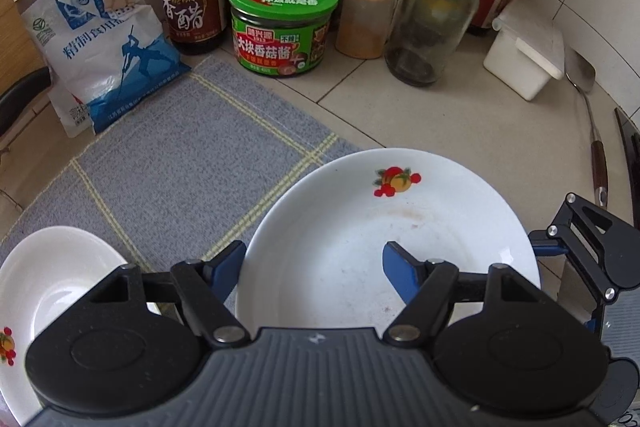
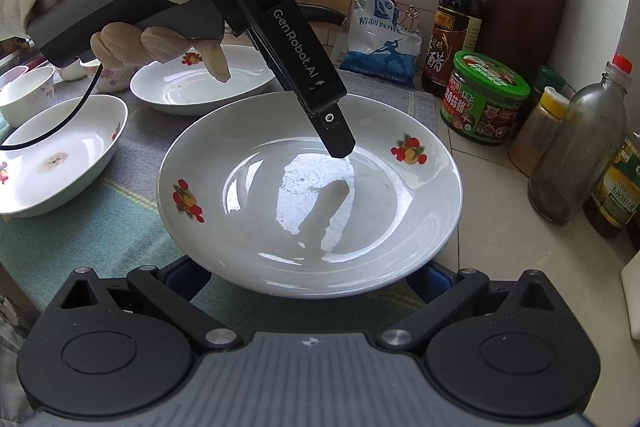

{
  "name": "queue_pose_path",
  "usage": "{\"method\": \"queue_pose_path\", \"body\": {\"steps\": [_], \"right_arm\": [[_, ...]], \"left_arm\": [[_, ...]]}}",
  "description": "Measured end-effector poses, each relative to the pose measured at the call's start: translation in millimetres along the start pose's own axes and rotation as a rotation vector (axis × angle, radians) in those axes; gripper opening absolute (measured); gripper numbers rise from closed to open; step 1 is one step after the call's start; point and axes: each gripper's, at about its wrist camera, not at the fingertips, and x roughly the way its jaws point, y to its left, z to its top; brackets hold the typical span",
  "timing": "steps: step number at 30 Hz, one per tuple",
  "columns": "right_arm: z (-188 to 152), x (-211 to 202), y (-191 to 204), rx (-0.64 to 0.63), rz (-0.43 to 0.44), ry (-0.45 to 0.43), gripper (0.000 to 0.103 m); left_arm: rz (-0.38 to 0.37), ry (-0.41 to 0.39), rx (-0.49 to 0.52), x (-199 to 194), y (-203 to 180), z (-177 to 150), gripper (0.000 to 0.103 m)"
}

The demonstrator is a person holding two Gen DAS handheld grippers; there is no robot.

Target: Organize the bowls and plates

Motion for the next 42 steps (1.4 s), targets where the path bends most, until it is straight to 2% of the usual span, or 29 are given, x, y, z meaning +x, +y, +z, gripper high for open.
{"method": "queue_pose_path", "body": {"steps": [14,28,31,36,42], "right_arm": [[10.5,33.0,-36.3,0.003,0.01,0.021,0.103],[8.2,36.7,-43.5,0.043,0.006,0.024,0.103],[9.3,37.6,-44.5,0.048,0.007,0.026,0.103],[8.4,31.0,-40.8,0.071,-0.003,0.029,0.103],[4.1,5.0,-25.6,0.124,-0.017,0.008,0.103]], "left_arm": [[0.015,-0.015,-0.015,31.6,14.7,29.1,0.073],[0.026,-0.043,-0.013,39.6,15.9,31.8,0.072],[0.022,-0.056,-0.017,35.2,16.0,28.9,0.076],[0.055,-0.094,-0.01,14.9,12.6,18.8,0.082],[0.07,-0.191,-0.015,-35.3,3.7,-1.9,0.088]]}}
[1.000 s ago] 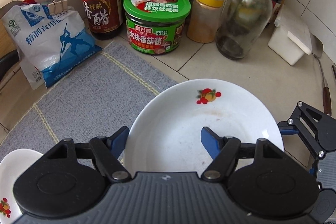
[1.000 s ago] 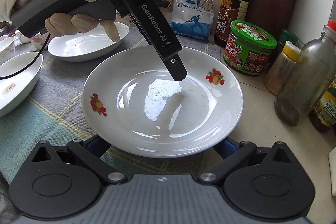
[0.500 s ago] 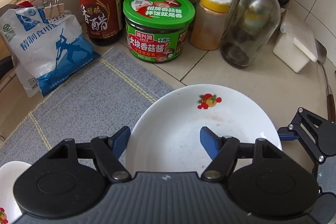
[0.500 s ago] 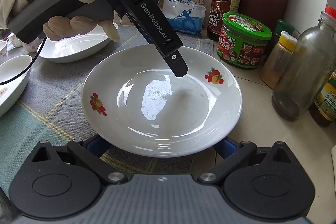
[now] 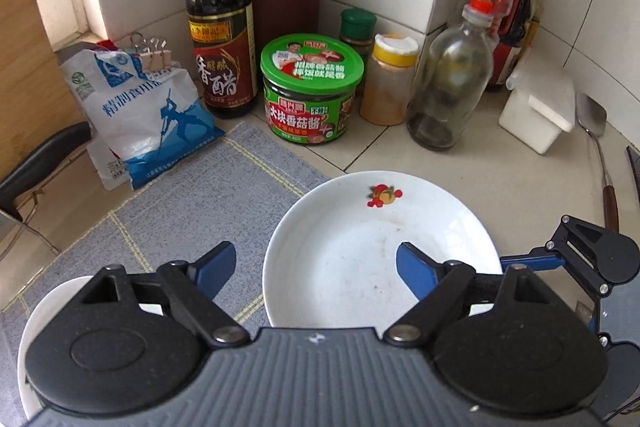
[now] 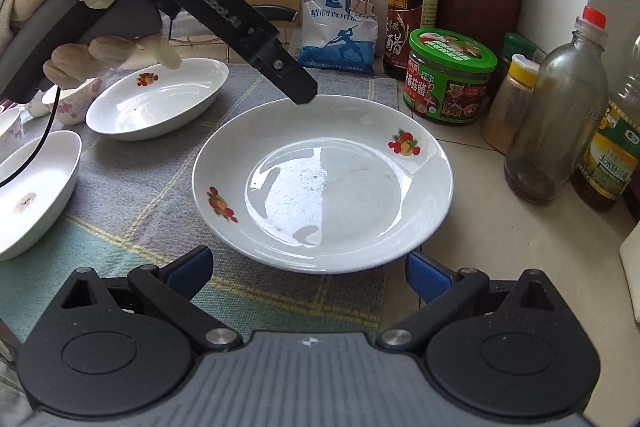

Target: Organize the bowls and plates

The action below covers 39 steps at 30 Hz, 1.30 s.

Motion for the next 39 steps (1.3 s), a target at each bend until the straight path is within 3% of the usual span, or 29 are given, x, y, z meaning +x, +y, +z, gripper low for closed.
{"method": "queue_pose_path", "body": {"steps": [7,14,23,30,39], "right_arm": [[5.8,-26.5,32.6,-0.041,-0.028,-0.052,0.103],[3.7,-21.2,58.7,-0.012,-0.043,-0.027,0.103],[1.1,-11.2,89.2,0.062,0.007,0.012,0.103],[-0.6,-3.6,117.5,0.121,0.055,0.055,0.103],[6.7,-3.3,158.6,0.125,0.098,0.046,0.103]], "left_arm": [[0.064,-0.125,0.015,-66.5,-10.7,-30.3,0.092],[0.152,-0.192,-0.021,-111.4,-17.3,-88.3,0.093],[0.248,-0.18,-0.128,-143.6,-16.4,-156.4,0.093],[0.259,-0.17,-0.177,-172.2,-3.8,-195.7,0.093],[0.268,-0.129,-0.196,-194.8,13.2,-238.4,0.093]]}}
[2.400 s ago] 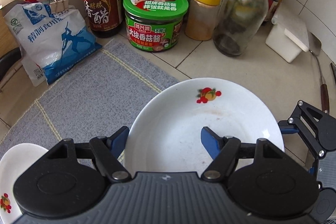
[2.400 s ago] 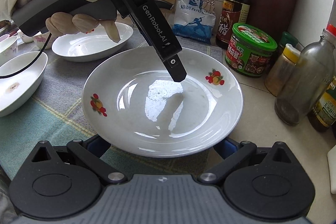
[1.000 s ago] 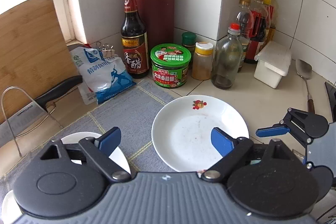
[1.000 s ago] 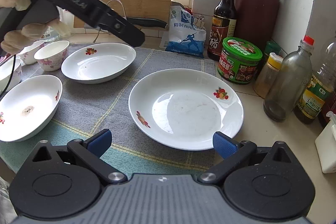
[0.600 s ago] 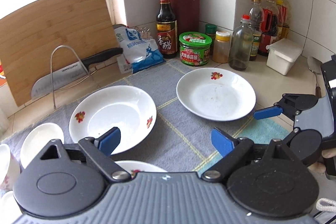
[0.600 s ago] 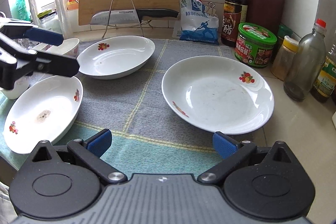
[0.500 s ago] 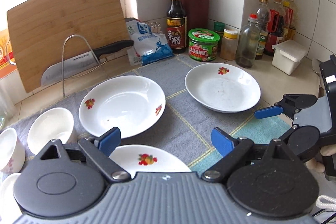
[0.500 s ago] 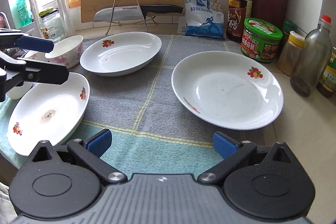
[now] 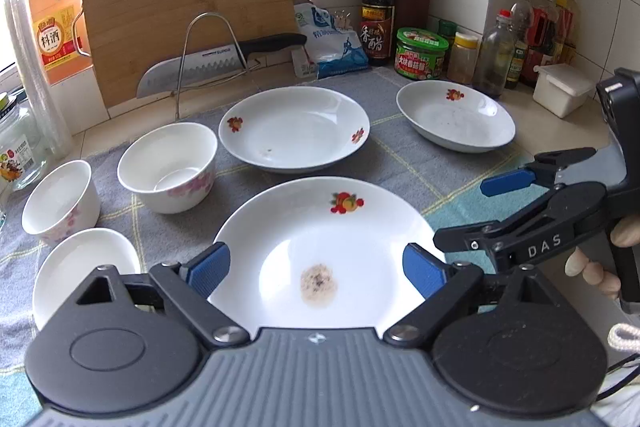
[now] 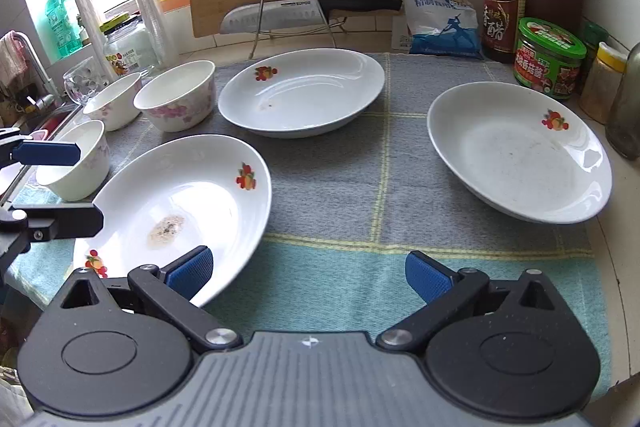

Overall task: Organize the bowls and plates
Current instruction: 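Move the right tool to the brown-stained white plate and grasp its rim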

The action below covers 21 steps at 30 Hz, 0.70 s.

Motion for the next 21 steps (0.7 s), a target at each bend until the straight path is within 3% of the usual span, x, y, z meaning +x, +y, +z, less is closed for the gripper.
{"method": "queue_pose_path", "body": {"steps": [10,21], "right_arm": [[0.9,15.3,36.9,-0.009,0.061,0.035,0.103],[3.6,30.9,55.2,-0.052,0.067,0.091,0.103]], "left_arm": [[-0.008,0.102,0.037,-10.6,28.5,-44.1,0.093],[-0.076,0.181,0.075,16.9,29.4,-66.5,0.093]]}}
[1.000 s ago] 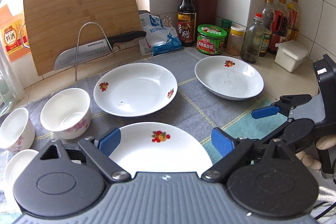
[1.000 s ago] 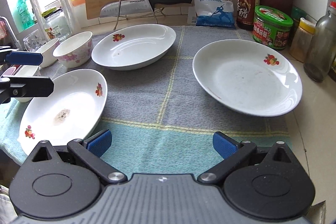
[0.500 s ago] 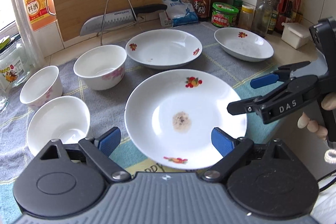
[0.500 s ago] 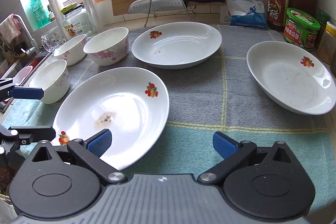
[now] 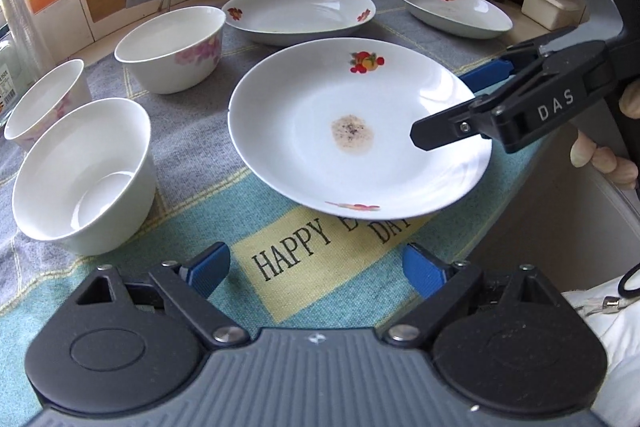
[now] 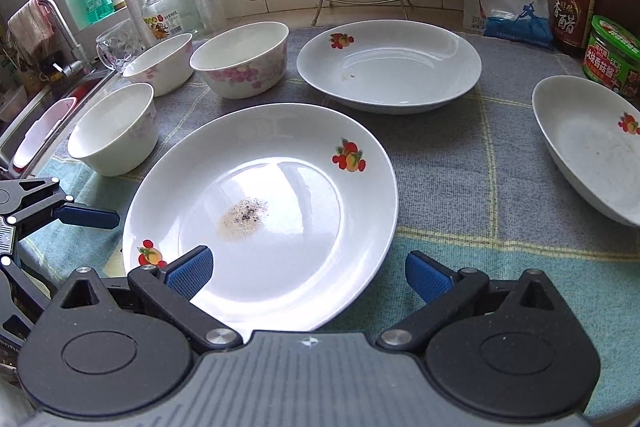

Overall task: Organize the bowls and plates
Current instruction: 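Move the right tool to the brown-stained white plate and grasp its rim, then lift the stained plate with the right tool and carry it toward the plate by the green jar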

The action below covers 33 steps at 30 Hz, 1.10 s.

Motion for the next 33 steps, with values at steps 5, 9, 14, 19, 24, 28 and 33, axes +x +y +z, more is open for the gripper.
{"method": "queue_pose_path", "body": {"steps": [5,9,14,19,24,28,33], "right_arm": [[-0.1,4.1,-2.9,0.003,0.007,0.019,0.103],[1.2,9.2,-4.1,-0.004,0.014,0.037,0.103],[5.6,13.3,-4.7,-0.017,0.024,0.04,0.103],[11.4,17.7,-6.9,-0.032,0.043,0.04,0.103],[20.0,24.6,-8.4,-0.061,0.069,0.047,0.103],[26.4,29.8,-10.9,-0.071,0.091,0.048,0.103],[35.2,35.4,-13.8,-0.09,0.129,0.065,0.103]], "left_arm": [[-0.033,-0.017,0.052,11.4,-5.1,6.8,0.097],[-0.043,-0.036,0.066,18.7,-4.9,11.7,0.103],[-0.056,-0.049,0.073,21.1,-2.8,14.1,0.103],[-0.062,-0.075,0.077,20.6,-1.2,12.2,0.103],[-0.075,-0.131,0.089,18.2,0.5,5.3,0.103],[-0.072,-0.148,0.087,17.5,-0.3,4.3,0.103],[-0.088,-0.159,0.107,18.2,1.3,5.3,0.103]]}}
